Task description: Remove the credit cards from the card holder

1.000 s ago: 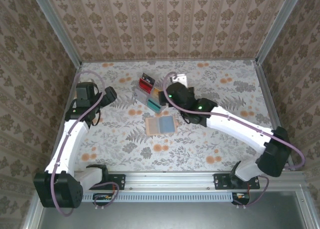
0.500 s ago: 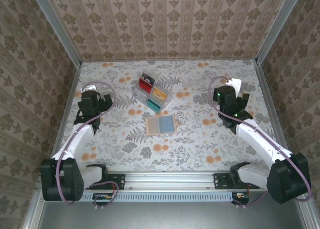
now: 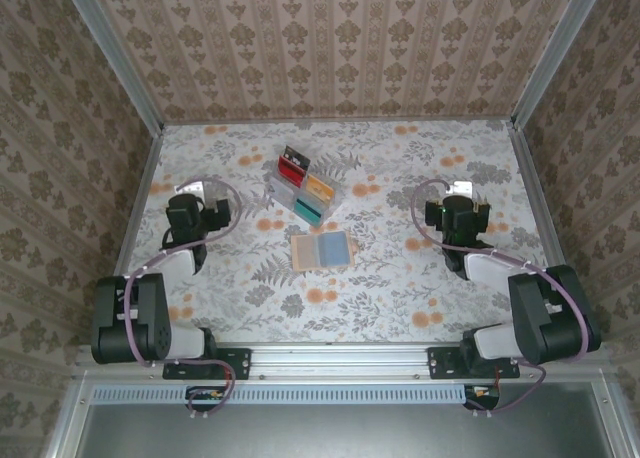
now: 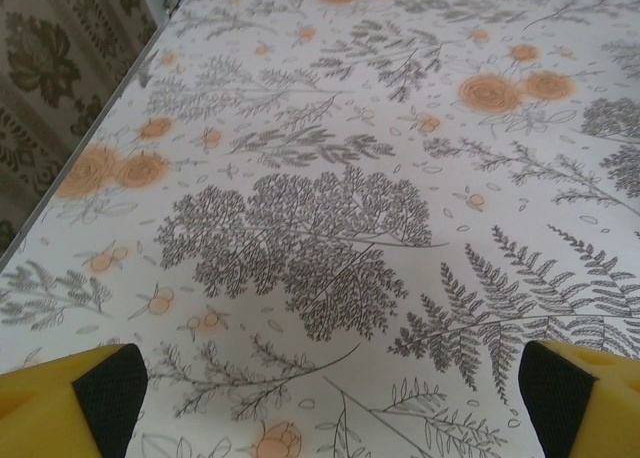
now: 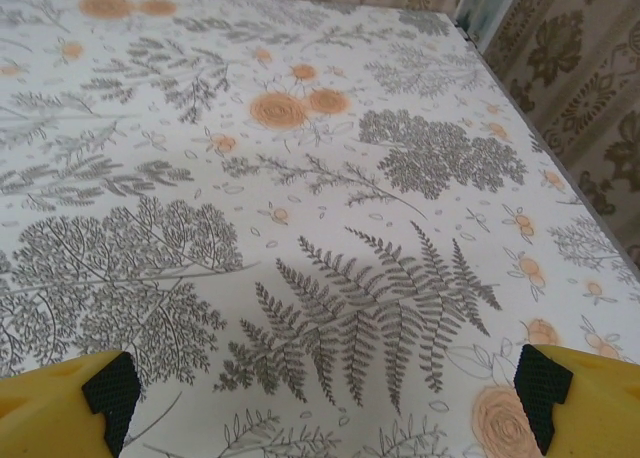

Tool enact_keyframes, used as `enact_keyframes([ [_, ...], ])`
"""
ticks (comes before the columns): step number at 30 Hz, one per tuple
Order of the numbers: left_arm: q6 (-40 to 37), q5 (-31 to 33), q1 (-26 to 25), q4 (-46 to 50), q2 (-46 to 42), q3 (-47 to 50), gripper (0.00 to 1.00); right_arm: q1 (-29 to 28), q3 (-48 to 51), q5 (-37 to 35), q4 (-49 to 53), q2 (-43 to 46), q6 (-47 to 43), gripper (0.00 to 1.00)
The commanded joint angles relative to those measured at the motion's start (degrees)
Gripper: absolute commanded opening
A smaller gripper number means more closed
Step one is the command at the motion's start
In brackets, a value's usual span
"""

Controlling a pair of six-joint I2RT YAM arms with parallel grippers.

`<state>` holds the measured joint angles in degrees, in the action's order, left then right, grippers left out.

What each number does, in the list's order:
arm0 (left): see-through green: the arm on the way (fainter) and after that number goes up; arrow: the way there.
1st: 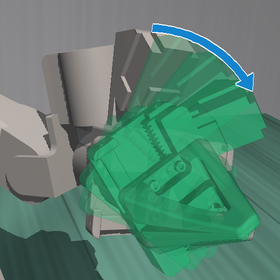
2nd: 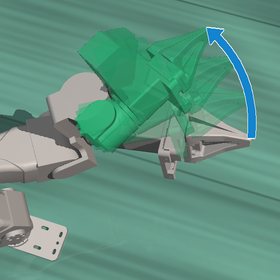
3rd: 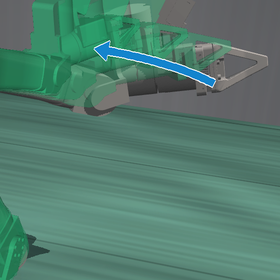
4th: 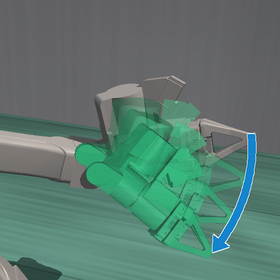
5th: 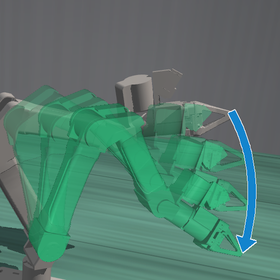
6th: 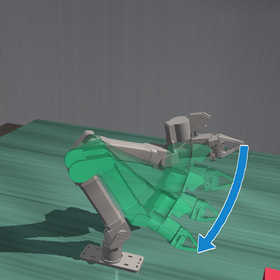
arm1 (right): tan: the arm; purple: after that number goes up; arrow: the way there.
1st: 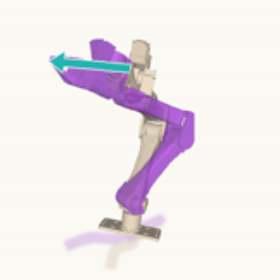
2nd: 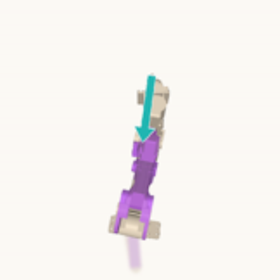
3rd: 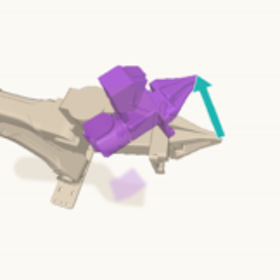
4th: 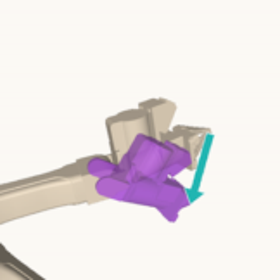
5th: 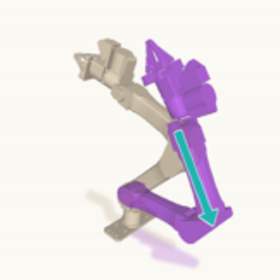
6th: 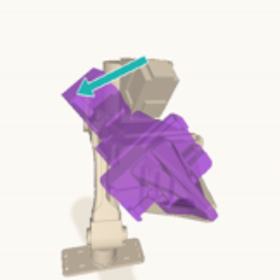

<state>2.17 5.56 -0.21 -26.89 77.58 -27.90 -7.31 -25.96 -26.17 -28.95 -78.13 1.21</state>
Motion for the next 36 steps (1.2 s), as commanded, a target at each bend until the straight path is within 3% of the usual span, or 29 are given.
enact_keyframes([
  [1, -3.05, -4.21, 0.69, -8.26, 1.12, 0.95, 1.0, 2.45, 1.03, 7.63, -8.8, -0.1, -0.05, 1.0],
  [7, -3.42, -4.34, 0.31, -21.03, 6.15, 5.84, 1.0, 4.5, 4.6, 18.94, -18.18, -3.13, -0.44, 1.0],
  [13, -4.27, -4.53, 0.06, -25.81, 10.64, 6.28, 1.0, 4.54, 3.98, 18.99, -20.99, -7.62, -0.47, 1.0],
  [36, -5.51, -4.24, -1.2, -21.62, 10.56, 4.43, 1.0, 5.63, 2.75, 19.58, -20.18, -9.5, 0.81, 1.0],
])
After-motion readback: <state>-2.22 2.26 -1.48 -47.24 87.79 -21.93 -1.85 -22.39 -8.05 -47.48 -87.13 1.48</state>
